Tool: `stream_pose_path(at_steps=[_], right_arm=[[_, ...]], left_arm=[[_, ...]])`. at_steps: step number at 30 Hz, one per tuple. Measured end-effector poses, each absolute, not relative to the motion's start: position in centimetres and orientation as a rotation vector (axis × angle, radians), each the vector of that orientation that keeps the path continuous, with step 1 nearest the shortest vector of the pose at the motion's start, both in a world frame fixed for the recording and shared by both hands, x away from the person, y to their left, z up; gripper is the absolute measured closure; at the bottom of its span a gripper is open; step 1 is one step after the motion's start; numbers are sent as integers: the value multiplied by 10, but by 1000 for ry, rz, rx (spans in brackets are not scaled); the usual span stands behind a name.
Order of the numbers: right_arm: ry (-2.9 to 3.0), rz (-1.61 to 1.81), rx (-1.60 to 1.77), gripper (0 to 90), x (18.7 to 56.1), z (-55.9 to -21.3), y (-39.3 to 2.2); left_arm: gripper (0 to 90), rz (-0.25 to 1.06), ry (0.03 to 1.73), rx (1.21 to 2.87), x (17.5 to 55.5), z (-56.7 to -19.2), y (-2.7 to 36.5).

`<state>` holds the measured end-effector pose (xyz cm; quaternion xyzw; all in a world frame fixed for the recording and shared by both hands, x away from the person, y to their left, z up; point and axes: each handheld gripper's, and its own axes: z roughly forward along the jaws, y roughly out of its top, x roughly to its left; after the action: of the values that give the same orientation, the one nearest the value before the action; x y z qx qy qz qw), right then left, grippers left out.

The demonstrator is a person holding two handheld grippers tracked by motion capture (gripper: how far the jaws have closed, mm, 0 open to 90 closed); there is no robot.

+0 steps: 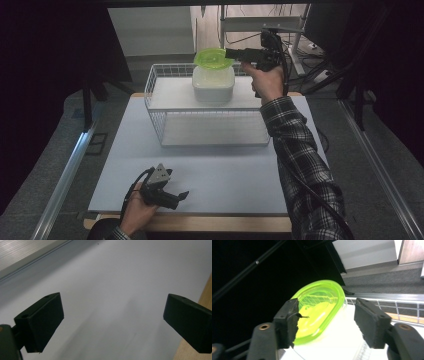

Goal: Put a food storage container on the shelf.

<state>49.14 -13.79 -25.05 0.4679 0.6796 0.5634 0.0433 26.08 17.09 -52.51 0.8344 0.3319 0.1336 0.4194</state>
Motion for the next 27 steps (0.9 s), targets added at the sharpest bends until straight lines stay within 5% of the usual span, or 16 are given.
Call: stream_pose_path(at_steps=[27], right_arm=[[2236, 1608, 1144, 180, 449, -269, -136]], left_arm=[[13, 250, 815, 2019, 261, -524, 174]])
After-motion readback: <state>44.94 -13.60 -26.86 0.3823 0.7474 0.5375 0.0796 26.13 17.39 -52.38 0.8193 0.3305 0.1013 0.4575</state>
